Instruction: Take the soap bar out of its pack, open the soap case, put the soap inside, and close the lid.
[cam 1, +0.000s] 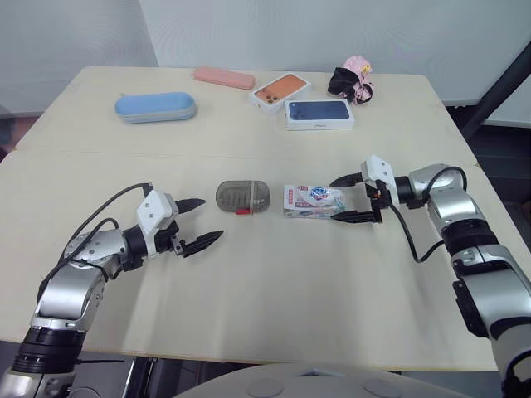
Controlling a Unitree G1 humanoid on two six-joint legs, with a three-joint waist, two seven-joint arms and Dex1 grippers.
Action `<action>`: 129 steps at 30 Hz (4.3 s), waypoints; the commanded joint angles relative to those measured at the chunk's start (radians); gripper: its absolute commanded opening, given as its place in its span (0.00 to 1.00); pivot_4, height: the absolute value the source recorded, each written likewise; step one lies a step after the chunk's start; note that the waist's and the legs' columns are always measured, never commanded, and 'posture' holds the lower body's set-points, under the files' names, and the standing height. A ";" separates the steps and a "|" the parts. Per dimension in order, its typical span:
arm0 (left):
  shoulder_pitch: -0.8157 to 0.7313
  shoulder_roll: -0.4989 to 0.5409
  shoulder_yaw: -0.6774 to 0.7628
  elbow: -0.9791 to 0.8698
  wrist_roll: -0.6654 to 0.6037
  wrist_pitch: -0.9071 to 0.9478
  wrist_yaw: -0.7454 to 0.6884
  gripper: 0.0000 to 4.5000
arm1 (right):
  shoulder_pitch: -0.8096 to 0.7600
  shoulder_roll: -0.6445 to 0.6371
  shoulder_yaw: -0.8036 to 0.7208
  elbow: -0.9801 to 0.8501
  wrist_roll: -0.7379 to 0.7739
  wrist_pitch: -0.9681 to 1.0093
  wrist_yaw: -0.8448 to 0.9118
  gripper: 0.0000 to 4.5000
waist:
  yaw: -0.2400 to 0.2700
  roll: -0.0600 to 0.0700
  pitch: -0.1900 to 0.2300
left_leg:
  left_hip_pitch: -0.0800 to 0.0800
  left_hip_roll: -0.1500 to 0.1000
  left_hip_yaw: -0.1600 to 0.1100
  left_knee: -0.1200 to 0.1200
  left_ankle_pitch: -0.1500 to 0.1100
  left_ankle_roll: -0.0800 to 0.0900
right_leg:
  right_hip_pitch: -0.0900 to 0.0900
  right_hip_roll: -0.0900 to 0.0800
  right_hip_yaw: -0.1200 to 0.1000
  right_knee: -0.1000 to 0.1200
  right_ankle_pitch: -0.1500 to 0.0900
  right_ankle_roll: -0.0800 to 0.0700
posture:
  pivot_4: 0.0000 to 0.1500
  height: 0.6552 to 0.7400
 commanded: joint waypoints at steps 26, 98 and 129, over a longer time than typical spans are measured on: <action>-0.002 -0.011 0.004 -0.054 -0.051 0.000 -0.027 1.00 | 0.015 -0.014 -0.017 0.038 -0.009 -0.095 -0.031 0.60 | 0.000 0.000 0.000 | 0.000 0.000 0.000 0.000 0.000 0.000 | 0.000 0.000 0.000 0.000 0.000 0.000 | 1.00 1.00; 0.000 0.022 -0.029 -0.046 -0.024 -0.045 -0.102 1.00 | 0.022 -0.263 0.007 -0.449 -0.097 0.327 -0.135 0.04 | 0.002 0.000 -0.001 | 0.000 0.001 0.000 0.003 0.000 0.000 | 0.000 0.002 0.001 0.002 0.000 0.000 | 1.00 1.00; -0.043 0.022 -0.064 -0.008 -0.015 -0.065 -0.131 1.00 | -0.039 -0.488 0.031 -0.647 -0.129 0.456 -0.014 0.04 | 0.001 0.000 -0.001 | 0.001 0.001 0.000 0.003 0.000 -0.001 | 0.000 0.002 0.002 0.002 0.000 0.000 | 1.00 1.00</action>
